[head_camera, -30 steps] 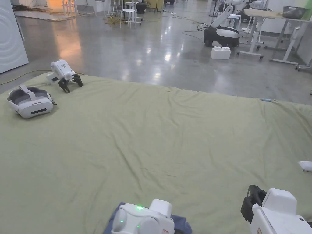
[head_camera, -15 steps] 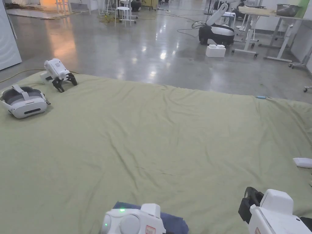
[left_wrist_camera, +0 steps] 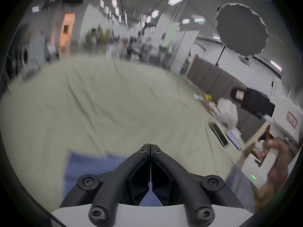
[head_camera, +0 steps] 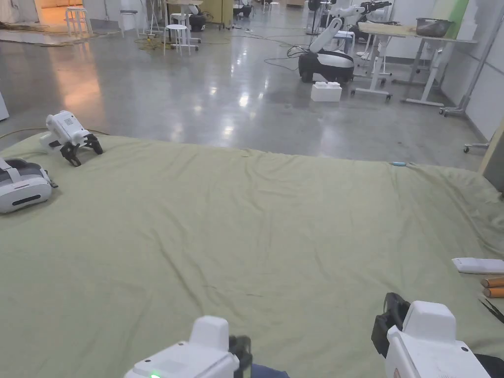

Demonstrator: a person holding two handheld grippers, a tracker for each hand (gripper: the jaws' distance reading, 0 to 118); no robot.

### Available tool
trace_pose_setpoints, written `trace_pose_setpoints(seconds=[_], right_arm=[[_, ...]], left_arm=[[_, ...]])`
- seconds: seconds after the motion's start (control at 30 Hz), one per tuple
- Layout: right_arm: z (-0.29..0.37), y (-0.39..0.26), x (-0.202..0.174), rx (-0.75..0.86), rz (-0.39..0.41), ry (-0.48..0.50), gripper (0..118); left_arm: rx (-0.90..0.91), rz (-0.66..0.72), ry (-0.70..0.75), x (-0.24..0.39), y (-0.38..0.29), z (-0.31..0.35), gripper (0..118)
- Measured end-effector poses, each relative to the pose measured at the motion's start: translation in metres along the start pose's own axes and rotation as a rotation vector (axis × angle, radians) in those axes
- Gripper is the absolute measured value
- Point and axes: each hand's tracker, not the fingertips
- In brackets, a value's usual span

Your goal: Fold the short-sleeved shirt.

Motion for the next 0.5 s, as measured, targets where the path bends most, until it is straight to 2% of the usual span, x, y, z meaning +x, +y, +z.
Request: trace_pose_setpoints(seconds=[0.1, 0.27, 0.37, 0.5], right_arm=[[0.004, 0.015, -0.012, 0.083, 0.037, -0.023, 0], [0.009, 0.032, -0.024, 0.175, 0.058, -0.048, 0], [0.012, 0.038, -0.028, 0.213, 0.050, -0.062, 0], [0.014, 0.043, -0.031, 0.242, 0.067, -0.081, 0]], left_arm=[[0.243, -0.107, 0.159, 0.004, 0.028, 0.024, 1], [0.503, -0.219, 0.369, 0.002, 0.059, 0.054, 1], [0.583, -0.243, 0.446, -0.003, 0.066, 0.068, 1], [0.610, -0.238, 0.463, -0.017, 0.070, 0.074, 1]])
